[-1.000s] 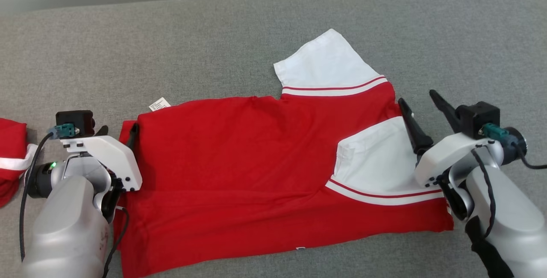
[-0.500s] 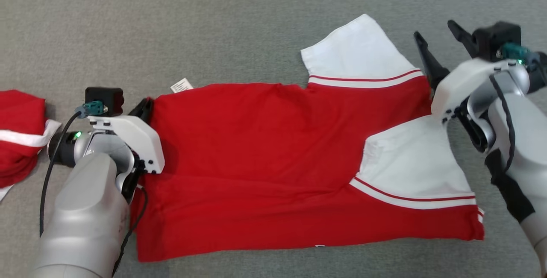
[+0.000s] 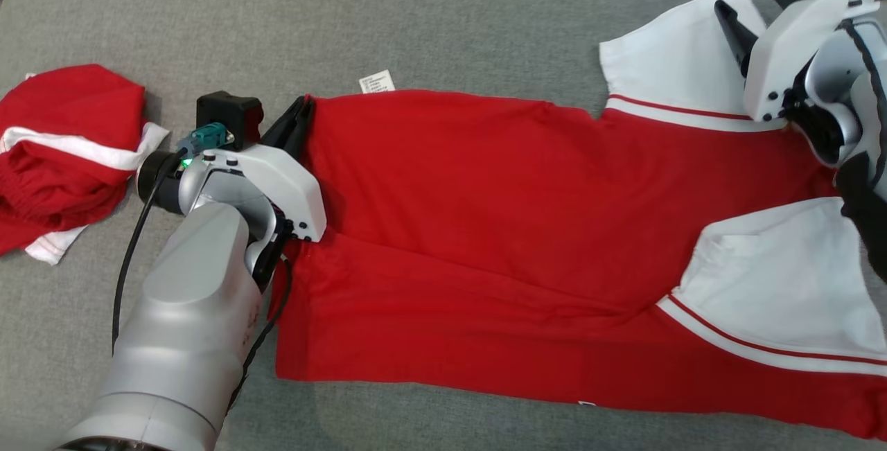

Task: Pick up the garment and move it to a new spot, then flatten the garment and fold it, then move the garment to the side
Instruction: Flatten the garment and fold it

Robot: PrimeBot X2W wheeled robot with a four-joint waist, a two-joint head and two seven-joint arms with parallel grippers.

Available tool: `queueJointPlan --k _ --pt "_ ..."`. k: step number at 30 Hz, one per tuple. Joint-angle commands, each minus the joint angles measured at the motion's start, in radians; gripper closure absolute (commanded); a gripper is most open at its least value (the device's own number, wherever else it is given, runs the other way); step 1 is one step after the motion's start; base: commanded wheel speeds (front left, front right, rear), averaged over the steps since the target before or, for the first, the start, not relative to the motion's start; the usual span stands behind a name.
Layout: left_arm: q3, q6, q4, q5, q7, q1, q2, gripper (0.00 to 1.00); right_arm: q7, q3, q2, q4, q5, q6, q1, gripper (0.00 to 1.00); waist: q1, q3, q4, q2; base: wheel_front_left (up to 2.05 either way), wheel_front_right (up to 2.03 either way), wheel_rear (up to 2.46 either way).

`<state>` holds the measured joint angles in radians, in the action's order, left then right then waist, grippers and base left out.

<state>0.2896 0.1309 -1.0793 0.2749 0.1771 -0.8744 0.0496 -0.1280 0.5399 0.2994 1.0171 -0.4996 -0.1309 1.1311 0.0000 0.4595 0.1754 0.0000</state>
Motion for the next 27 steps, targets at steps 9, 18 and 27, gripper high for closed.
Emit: queueJointPlan --k 9,18,27 --pt "0.089 -0.003 0.003 0.105 0.020 -0.023 0.008 1.00 -0.055 0.051 0.025 0.068 -0.028 0.000 0.054 1.00 0.0000 0.056 0.053 0.0000 0.00 0.00 0.00" --pt "0.060 -0.068 0.016 0.123 0.086 -0.041 0.025 1.00 0.196 0.011 0.035 0.120 -0.010 0.000 0.087 1.00 0.0000 0.002 0.024 0.0000 0.00 0.00 0.00" --pt "0.014 -0.085 0.130 0.095 0.089 0.080 0.073 1.00 0.369 0.006 -0.002 0.122 -0.023 0.000 0.004 1.00 0.0000 -0.106 -0.041 0.0000 0.00 0.00 0.00"
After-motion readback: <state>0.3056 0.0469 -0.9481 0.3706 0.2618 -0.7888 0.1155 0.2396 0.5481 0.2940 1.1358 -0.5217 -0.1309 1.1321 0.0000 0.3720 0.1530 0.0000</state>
